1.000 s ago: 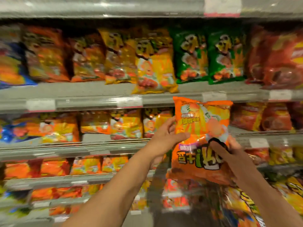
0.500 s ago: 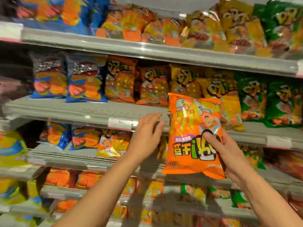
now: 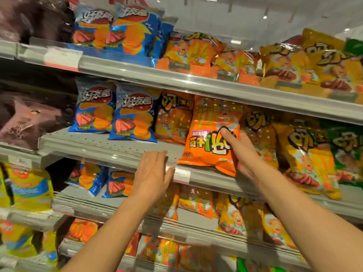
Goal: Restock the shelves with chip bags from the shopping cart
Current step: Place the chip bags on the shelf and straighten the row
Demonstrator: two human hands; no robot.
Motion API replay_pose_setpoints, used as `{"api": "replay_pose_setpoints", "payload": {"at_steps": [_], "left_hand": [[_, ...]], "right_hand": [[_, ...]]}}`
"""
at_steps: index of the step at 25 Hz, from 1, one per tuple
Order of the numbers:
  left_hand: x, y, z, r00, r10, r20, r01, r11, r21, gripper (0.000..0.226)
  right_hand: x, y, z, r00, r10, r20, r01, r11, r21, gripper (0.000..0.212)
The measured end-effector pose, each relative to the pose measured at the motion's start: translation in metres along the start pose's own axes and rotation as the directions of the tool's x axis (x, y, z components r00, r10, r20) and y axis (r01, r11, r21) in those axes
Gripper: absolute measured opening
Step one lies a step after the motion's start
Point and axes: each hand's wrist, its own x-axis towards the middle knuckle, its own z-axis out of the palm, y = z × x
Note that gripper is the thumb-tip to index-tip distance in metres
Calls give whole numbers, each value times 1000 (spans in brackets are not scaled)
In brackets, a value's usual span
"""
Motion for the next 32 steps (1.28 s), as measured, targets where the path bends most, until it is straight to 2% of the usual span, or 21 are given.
{"api": "replay_pose_setpoints", "payload": {"at_steps": [3, 6, 8, 12, 16, 19, 21, 26, 29, 32], "left_hand": [[-5, -16, 5, 999, 32, -7, -33, 992, -118, 67], [-6, -17, 13, 997, 53, -47, -60, 984, -166, 77], [-13, -21, 20, 994, 90, -60, -99, 980, -172, 79], [-24, -32, 29, 988, 146, -50, -151, 982, -110, 74], [-22, -33, 29, 988, 150, -38, -152, 985, -76, 75], [-23, -32, 28, 989, 143, -32, -145, 988, -59, 73], [-24, -31, 27, 991, 135, -26, -136, 989, -64, 71], [-23, -27, 26, 990, 135, -31, -137, 988, -67, 69], [-23, -21, 26, 995, 88, -47, -92, 993, -77, 67], [-26, 2, 31, 994, 50, -95, -61, 992, -114, 66]], "right_hand": [[23, 13, 27, 1000, 19, 19, -19, 1000, -4, 47], [38, 30, 58, 998, 61, -2, -61, 998, -27, 52], [44, 37, 76, 994, 107, 6, -107, 994, -22, 61], [50, 45, 83, 991, 131, 30, -130, 991, -18, 52], [48, 49, 92, 995, 75, -61, -75, 997, -4, 62], [49, 53, 109, 998, 60, -6, -60, 994, -93, 71], [50, 51, 115, 996, 70, 48, -59, 979, -193, 69], [33, 37, 110, 996, 56, 65, -33, 948, -316, 62], [1, 32, 88, 987, -129, 96, 159, 862, -481, 69], [-45, 37, 37, 933, -340, 119, 347, 759, -551, 61]]}}
